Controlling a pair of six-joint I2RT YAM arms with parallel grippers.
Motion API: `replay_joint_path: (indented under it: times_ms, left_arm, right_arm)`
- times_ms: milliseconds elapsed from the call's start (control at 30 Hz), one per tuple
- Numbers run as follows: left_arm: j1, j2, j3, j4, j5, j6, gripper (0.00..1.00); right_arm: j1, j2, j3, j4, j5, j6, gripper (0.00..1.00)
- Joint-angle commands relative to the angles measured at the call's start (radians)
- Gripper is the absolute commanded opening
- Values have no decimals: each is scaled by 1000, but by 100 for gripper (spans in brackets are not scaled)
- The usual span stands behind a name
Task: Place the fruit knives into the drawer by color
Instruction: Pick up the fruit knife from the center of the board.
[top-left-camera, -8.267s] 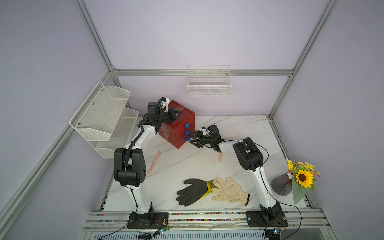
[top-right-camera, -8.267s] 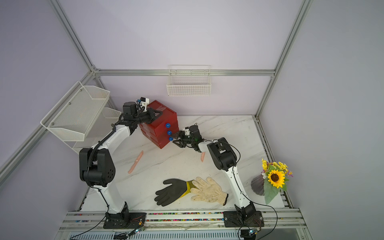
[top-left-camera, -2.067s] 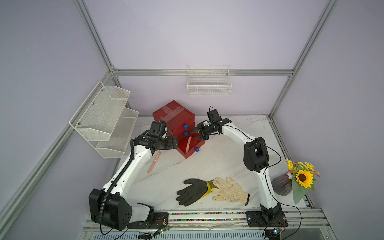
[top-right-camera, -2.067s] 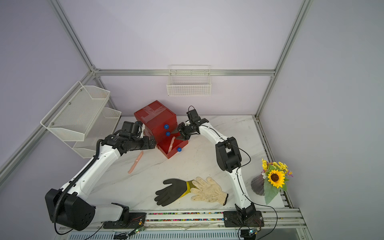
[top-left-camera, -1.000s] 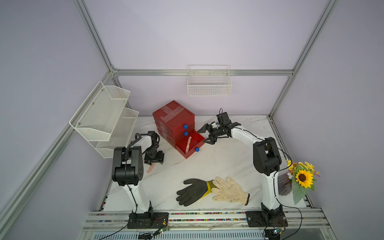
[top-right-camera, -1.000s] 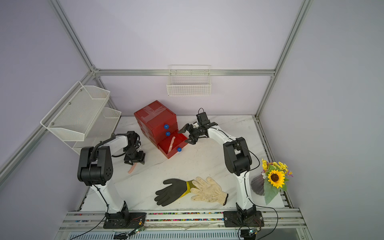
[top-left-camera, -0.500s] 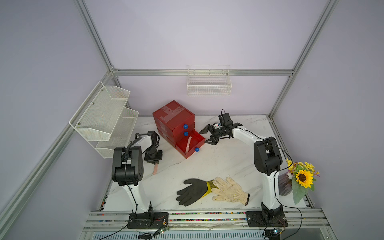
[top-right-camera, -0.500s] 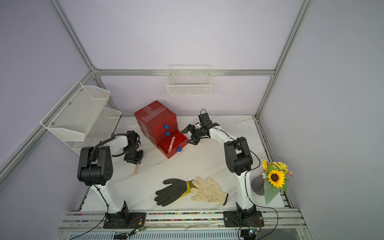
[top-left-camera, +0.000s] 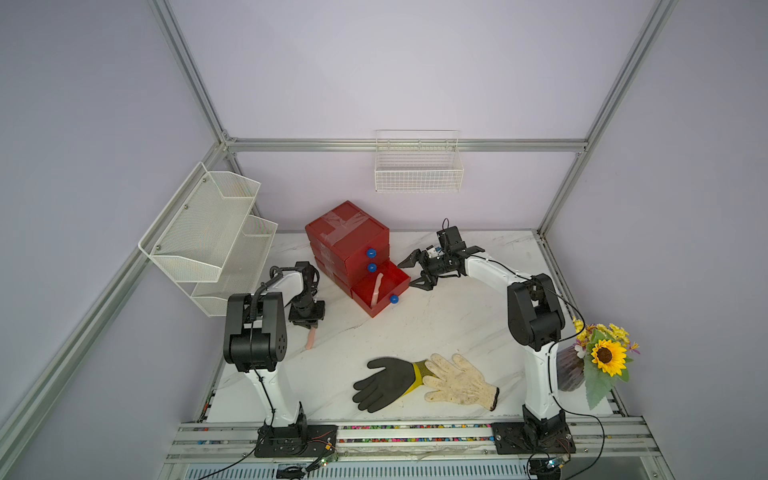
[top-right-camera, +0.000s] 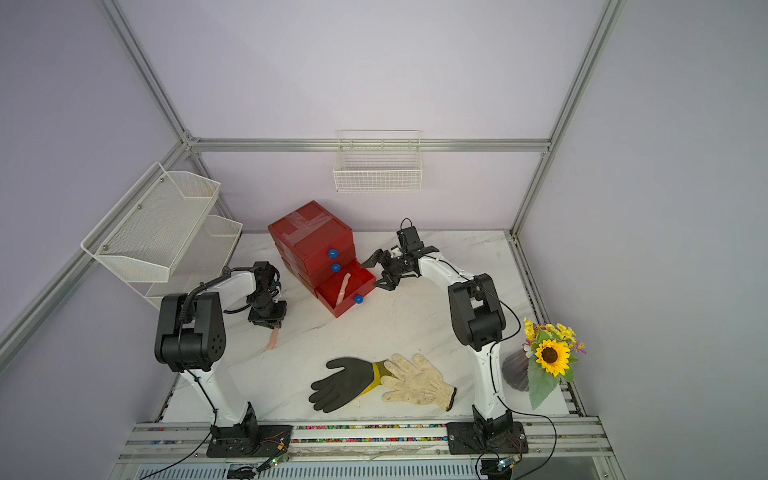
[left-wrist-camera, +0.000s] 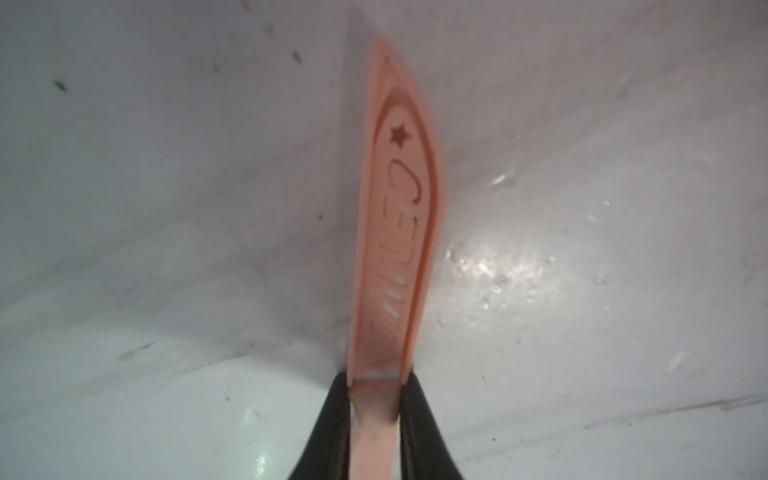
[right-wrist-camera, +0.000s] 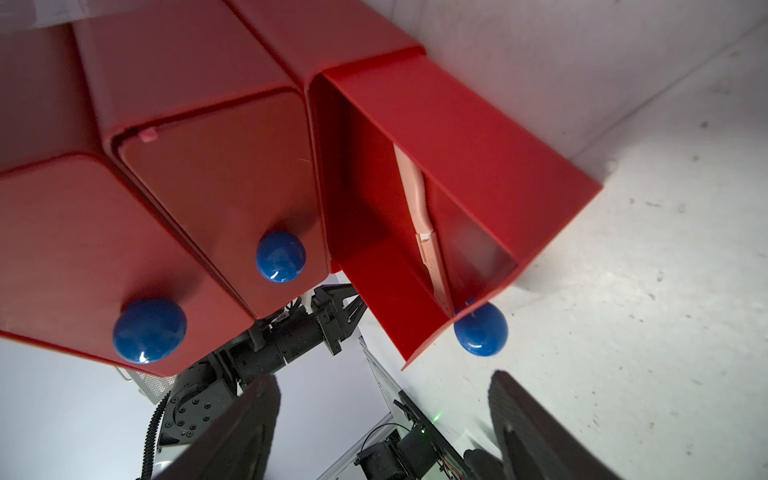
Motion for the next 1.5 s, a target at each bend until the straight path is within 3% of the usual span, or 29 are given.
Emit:
replay_joint_path:
  times_ms: [0, 700, 933, 1100, 1467]
  left_arm:
    - [-3, -4, -32, 25, 13, -20, 0]
    - [-69, -152, -15, -61, 52, -53, 1]
    - [-122, -259, -17, -125, 80, -74, 2]
    - [-202, -341, -6, -198, 84, -86, 2]
    - [-461, -406, 120, -302, -46, -77, 3]
  right_arm:
    - [-4, -48, -36, 27, -10, -14, 82]
    - [49, -66, -149, 96, -54, -19, 82]
    - [78, -67, -175, 138, -70, -9, 82]
    - [79, -78, -196, 148, -63, -9, 82]
    - [19, -173, -295, 163, -17, -9, 82]
